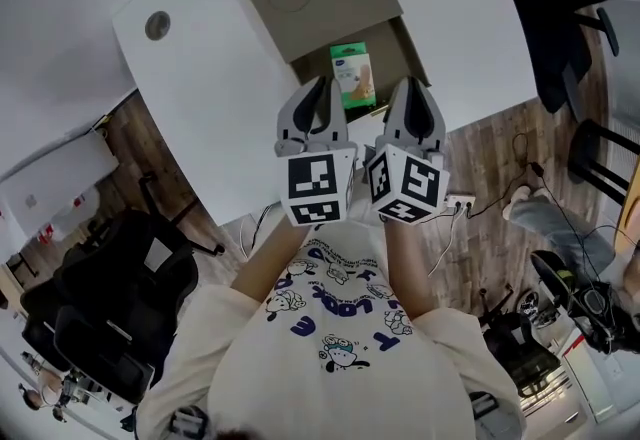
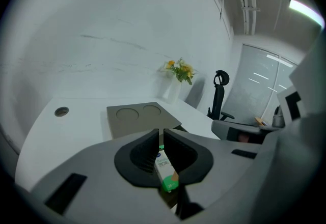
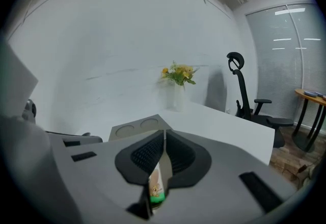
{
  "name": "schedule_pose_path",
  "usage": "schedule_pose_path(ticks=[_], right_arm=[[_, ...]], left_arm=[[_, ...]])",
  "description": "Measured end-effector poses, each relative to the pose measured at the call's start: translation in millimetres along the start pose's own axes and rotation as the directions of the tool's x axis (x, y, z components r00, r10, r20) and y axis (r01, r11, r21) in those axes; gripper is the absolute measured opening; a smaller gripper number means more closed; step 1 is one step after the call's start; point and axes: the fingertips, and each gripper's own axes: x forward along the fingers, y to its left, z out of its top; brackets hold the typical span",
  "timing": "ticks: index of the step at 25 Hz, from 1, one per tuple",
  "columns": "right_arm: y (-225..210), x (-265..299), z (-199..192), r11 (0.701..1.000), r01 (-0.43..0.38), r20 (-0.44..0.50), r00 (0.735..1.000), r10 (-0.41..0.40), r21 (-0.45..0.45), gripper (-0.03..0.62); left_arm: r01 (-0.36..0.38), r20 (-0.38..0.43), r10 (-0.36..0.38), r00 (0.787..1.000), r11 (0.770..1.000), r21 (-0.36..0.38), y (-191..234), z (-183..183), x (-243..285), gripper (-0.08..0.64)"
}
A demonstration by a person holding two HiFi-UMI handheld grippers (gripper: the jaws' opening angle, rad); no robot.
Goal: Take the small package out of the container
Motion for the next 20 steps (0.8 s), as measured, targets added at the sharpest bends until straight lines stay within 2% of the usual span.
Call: schedule_pose_path(ticks=[5,8,13,20], right_arm=[[0,8,3,1.0,-0.016,-0.012,1.0,0.015,-0.009,0.032],[-1,13,3,0.999,-0.033,-0.026,0.999,0.032,-0.026,0.032],[-4,22,-1,0.996,-0.085,-0.062,0.995,0.082,-0.04,0.032],[-15,38,-4,0.989,-0.139,-0.093,0.987,0.133,-0.052,0.032]], left_arm=[[-0.02,-0.042,0.019,0.999,1.0,-0.021,3,-7,6,0.021],[-0.027,-0.073,0.023,0.997,0.999,-0.047,2,-13,10,0.089],[-0.077,-0.105,0.068,0.992,0.994,-0.081,3,-22,18,0.114],[-0.094,-0.142,0.082,0.987,0.992,-0.083,-12,-29,34,0.148]])
